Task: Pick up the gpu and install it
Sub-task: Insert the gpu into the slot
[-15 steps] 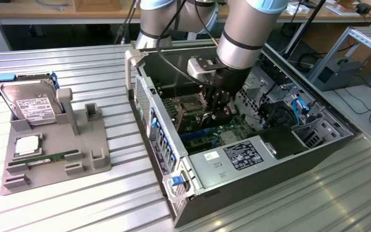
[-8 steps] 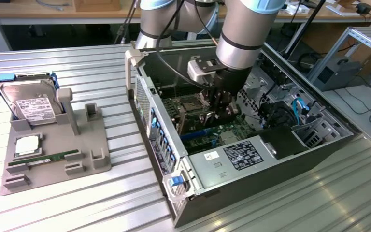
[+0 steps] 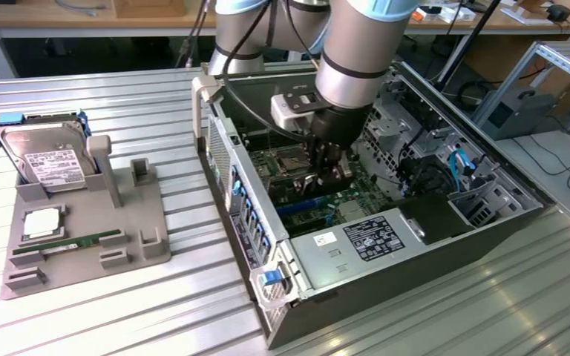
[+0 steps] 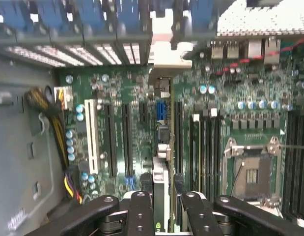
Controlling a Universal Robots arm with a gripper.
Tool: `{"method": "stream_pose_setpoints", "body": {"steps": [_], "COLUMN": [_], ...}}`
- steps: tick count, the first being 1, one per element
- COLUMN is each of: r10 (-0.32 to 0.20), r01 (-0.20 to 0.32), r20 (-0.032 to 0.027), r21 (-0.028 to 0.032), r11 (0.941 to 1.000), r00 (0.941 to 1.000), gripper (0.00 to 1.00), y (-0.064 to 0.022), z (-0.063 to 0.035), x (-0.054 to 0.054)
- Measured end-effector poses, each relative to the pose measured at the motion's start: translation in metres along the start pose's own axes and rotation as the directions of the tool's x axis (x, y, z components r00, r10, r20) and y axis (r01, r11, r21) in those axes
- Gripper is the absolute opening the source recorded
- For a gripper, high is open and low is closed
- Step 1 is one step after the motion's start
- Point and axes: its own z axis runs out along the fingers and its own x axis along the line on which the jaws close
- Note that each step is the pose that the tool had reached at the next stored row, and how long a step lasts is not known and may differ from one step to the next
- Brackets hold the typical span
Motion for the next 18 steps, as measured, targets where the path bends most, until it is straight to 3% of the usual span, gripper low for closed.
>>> {"method": "stream_pose_setpoints", "body": {"steps": [3, 14, 18], "r10": [0.000, 0.000, 0.000], "r01": [0.000, 0.000, 0.000], "r20": [0.0000, -0.0029, -0.0084], "r21": [0.0003, 0.0002, 0.0004], "r11": [1.0000, 1.0000, 1.0000], "r00": [1.0000, 1.0000, 1.0000], "gripper": [0.27, 0.27, 0.27], "y": [0.0115, 0.0171, 0.0172], "z": [0.0005, 0.0062, 0.0063], "x": [0.000, 0.001, -0.002]}}
